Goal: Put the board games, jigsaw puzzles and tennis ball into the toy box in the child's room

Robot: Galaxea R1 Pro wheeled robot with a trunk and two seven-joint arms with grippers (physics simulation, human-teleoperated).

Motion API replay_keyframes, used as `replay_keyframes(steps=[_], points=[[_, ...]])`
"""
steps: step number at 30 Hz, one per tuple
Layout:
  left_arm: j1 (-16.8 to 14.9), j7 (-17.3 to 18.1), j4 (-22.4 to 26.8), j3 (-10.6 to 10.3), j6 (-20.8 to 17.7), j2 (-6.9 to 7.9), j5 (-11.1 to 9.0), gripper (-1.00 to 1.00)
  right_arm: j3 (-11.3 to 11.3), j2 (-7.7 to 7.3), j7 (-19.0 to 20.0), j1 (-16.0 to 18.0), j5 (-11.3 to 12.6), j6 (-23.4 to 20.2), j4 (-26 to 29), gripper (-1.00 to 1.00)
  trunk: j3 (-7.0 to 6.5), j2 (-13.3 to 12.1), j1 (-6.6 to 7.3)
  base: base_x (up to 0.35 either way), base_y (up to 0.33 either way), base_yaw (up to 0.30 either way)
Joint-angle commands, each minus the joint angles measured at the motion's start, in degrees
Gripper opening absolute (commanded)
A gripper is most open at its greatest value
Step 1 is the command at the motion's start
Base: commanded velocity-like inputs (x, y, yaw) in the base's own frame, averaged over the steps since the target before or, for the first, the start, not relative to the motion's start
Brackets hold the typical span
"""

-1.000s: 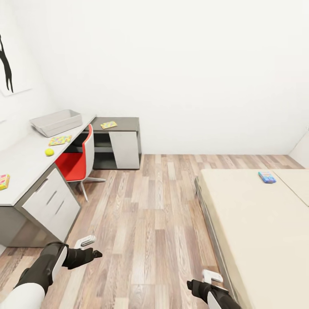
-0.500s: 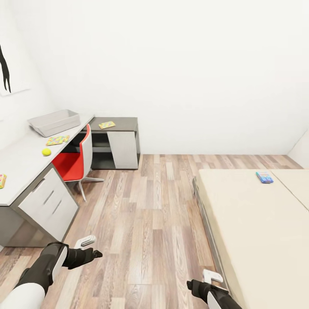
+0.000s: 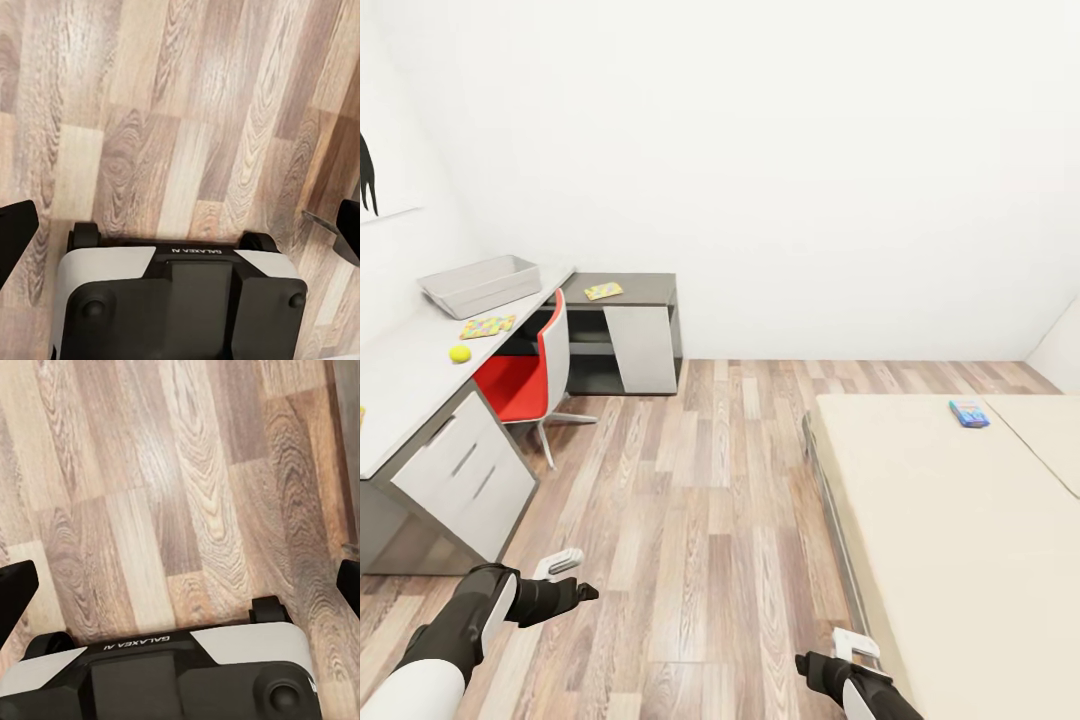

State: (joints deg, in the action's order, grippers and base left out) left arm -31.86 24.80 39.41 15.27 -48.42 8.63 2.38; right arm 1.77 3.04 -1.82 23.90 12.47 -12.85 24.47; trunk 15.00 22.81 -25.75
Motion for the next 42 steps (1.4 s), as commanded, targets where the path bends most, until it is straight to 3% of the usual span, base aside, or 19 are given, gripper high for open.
replay_keyframes(steps=[1, 23, 42], points=[[0.0, 0.3, 0.0, 0.2, -0.3, -0.02, 0.3, 1.00, 0.2, 0.04, -0.2, 0.0, 0.4, -0.3, 0.1, 1.00, 0.11, 0.1, -0.03, -0.050, -0.010, 0.000], [0.0, 0.4, 0.0, 0.2, -0.3, -0.05, 0.3, 1.00, 0.2, 0.04, -0.2, 0.0, 0.4, -0.3, 0.1, 1.00, 0.11, 0.1, -0.03, -0.027, -0.013, 0.000], [0.0, 0.3, 0.0, 0.1, -0.3, -0.11, 0.3, 1.00, 0.2, 0.04, -0.2, 0.0, 0.4, -0.3, 0.1, 1.00, 0.11, 0.1, -0.03, 0.000, -0.218, 0.000]])
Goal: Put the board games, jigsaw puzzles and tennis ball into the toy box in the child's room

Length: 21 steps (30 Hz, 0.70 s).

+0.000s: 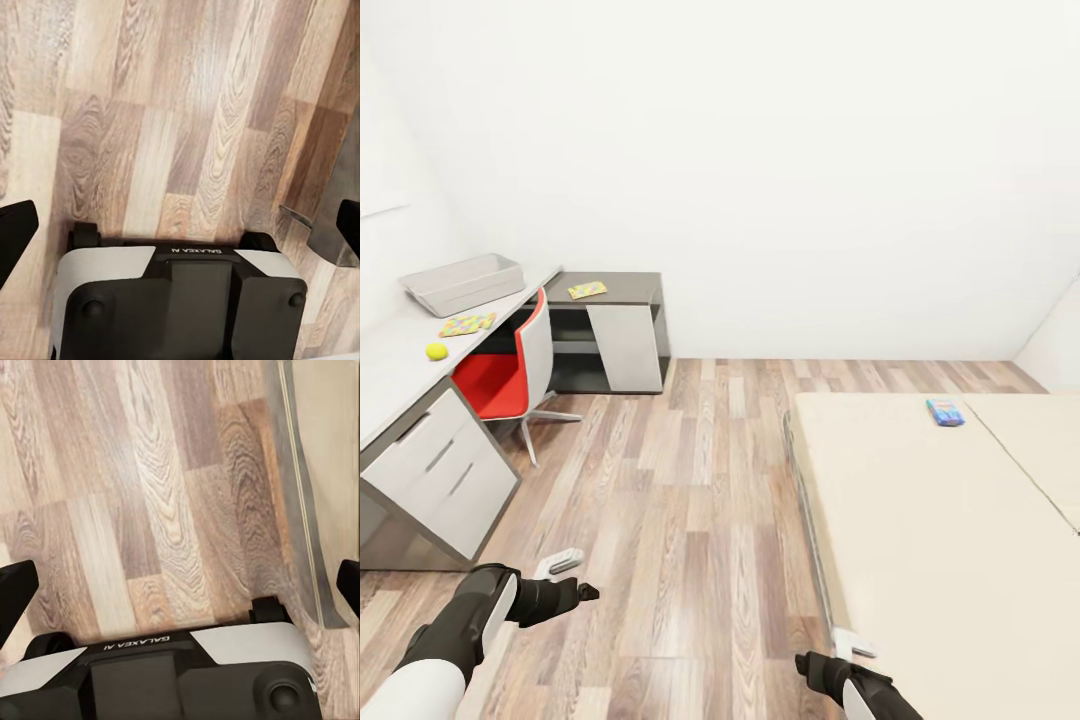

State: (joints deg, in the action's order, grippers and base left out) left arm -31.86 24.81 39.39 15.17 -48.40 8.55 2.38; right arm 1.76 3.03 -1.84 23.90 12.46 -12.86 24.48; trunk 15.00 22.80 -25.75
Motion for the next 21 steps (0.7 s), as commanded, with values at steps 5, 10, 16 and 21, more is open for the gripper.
replay_keyframes(steps=[5, 10, 16, 21], points=[[0.0, 0.3, 0.1, 0.2, -0.3, -0.03, 0.3, 1.00, 0.2, 0.04, -0.2, 0.0, 0.4, -0.3, 0.1, 1.00, 0.11, 0.1, -0.04, 0.000, -0.237, 0.000], [0.0, 0.3, 0.1, 0.2, -0.3, -0.03, 0.3, 1.00, 0.2, 0.04, -0.2, 0.0, 0.4, -0.3, 0.1, 1.00, 0.11, 0.1, -0.04, 0.000, -0.238, 0.000], [0.0, 0.3, 0.1, 0.2, -0.3, -0.03, 0.3, 1.00, 0.2, 0.03, -0.2, 0.0, 0.4, -0.3, 0.1, 1.00, 0.11, 0.1, -0.04, 0.000, -0.238, 0.000], [0.0, 0.3, 0.1, 0.3, -0.3, 0.03, 0.3, 1.00, 0.2, 0.04, -0.2, 0.0, 0.4, -0.3, 0.1, 1.00, 0.11, 0.1, -0.04, 0.000, -0.162, 0.000]])
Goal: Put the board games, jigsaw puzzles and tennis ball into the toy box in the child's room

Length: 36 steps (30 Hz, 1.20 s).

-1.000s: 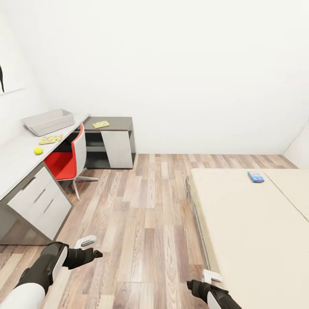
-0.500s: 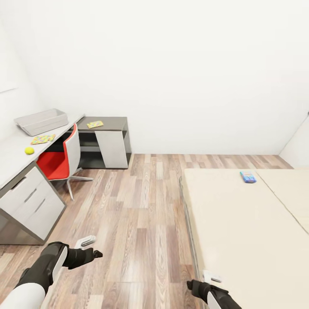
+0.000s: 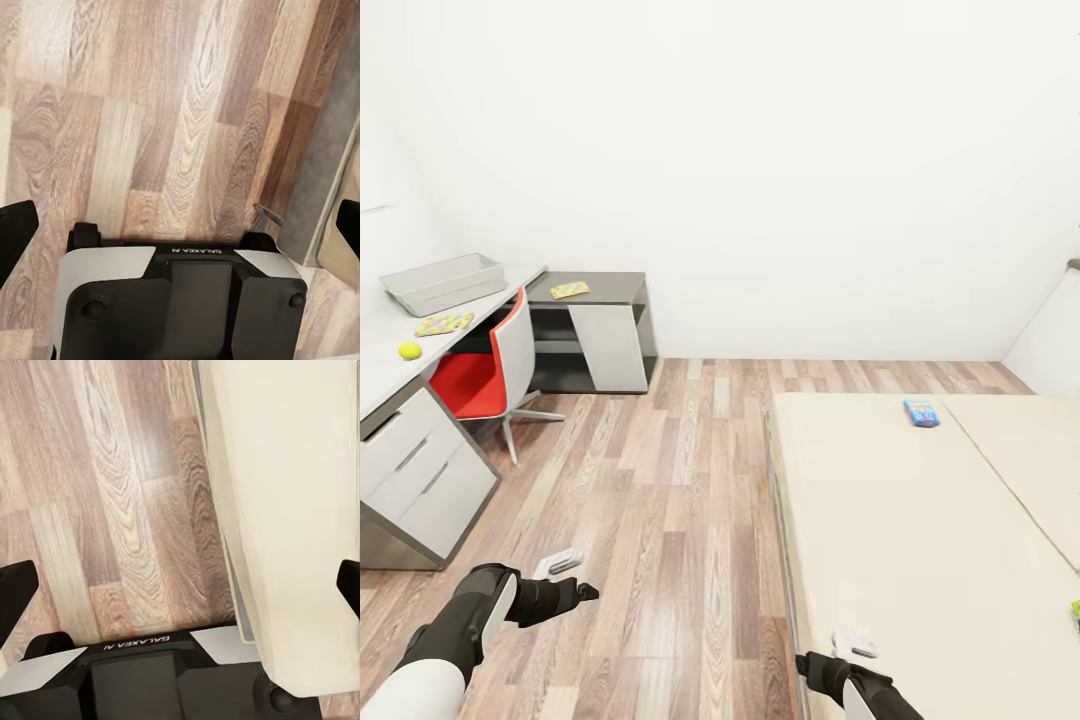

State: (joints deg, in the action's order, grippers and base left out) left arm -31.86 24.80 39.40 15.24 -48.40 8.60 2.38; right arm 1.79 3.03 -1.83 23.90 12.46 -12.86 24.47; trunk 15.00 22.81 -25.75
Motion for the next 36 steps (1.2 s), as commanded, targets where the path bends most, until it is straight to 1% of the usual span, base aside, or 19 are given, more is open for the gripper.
replay_keyframes(steps=[1, 18, 26, 36], points=[[0.0, 0.3, 0.1, 0.2, -0.3, -0.02, 0.3, 1.00, 0.2, 0.04, -0.2, 0.0, 0.4, -0.3, 0.1, 1.00, 0.11, 0.1, -0.03, 0.000, -0.070, 0.000], [0.0, 0.3, 0.1, 0.2, -0.3, 0.01, 0.3, 1.00, 0.2, -0.03, 0.1, 0.0, 0.4, -0.3, 0.1, 1.00, 0.09, 0.1, -0.03, 0.000, -0.010, -0.001], [0.0, 0.3, 0.1, 0.2, -0.3, 0.01, 0.3, 1.00, 0.2, -0.03, 0.1, 0.0, 0.4, -0.1, 0.1, 1.00, -0.05, 0.1, -0.03, 0.000, 0.000, -0.080], [0.0, 0.3, 0.1, 0.2, -0.3, 0.03, 0.3, 1.00, 0.2, -0.04, 0.2, 0.0, 0.4, -0.1, 0.1, 1.00, -0.07, 0.1, -0.03, 0.000, 0.000, -0.012]])
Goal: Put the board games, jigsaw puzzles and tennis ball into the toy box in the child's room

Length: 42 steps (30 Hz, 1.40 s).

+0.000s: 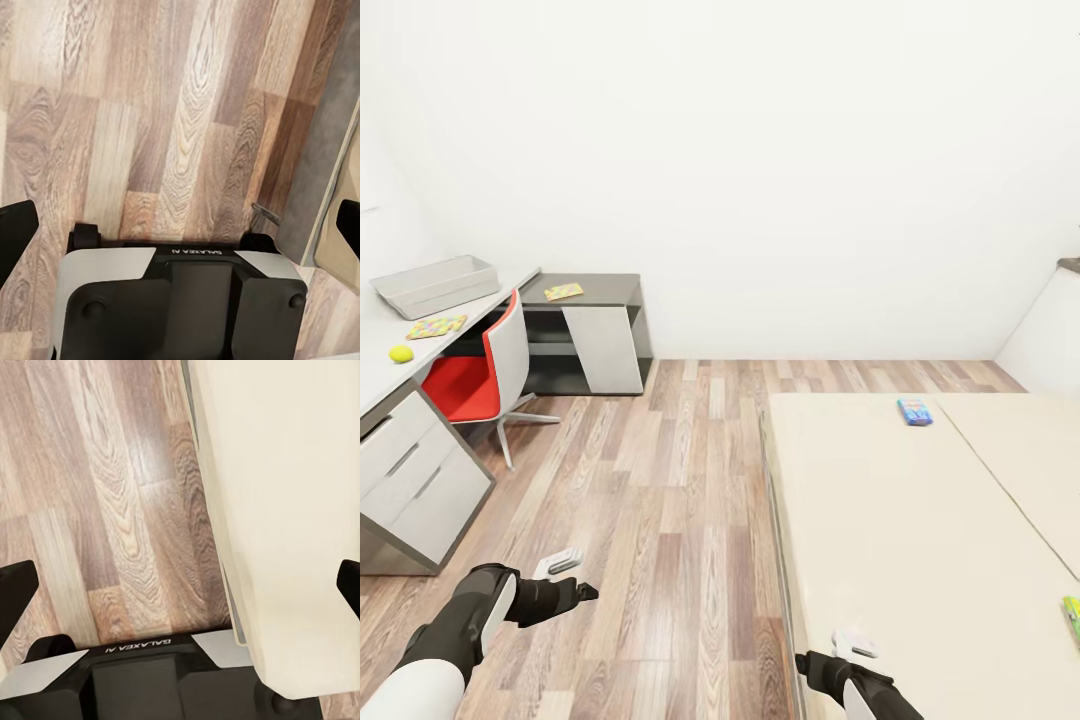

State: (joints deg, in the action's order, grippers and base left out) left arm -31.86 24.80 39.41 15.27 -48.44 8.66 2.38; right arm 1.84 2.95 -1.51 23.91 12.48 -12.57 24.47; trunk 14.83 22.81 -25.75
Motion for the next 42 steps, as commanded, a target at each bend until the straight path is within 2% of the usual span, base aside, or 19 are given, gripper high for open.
replay_keyframes(steps=[1, 21, 42], points=[[0.0, 0.3, 0.0, 0.2, -0.3, 0.00, 0.3, 1.00, 0.2, 0.04, -0.2, 0.0, 0.4, -0.3, 0.1, 1.00, 0.11, 0.1, -0.03, 0.000, 0.000, -0.002], [0.0, 0.3, 0.0, 0.2, -0.3, 0.03, 0.3, 1.00, 0.2, 0.05, -0.2, 0.0, 0.4, -0.3, 0.1, 1.00, 0.11, 0.1, -0.03, 0.000, -0.003, -0.040], [0.0, 0.3, 0.0, 0.2, -0.3, -0.04, 0.3, 1.00, 0.2, 0.13, -0.3, 0.0, 0.4, -0.3, 0.1, 1.00, 0.11, 0.1, -0.03, 0.000, -0.107, 0.000]])
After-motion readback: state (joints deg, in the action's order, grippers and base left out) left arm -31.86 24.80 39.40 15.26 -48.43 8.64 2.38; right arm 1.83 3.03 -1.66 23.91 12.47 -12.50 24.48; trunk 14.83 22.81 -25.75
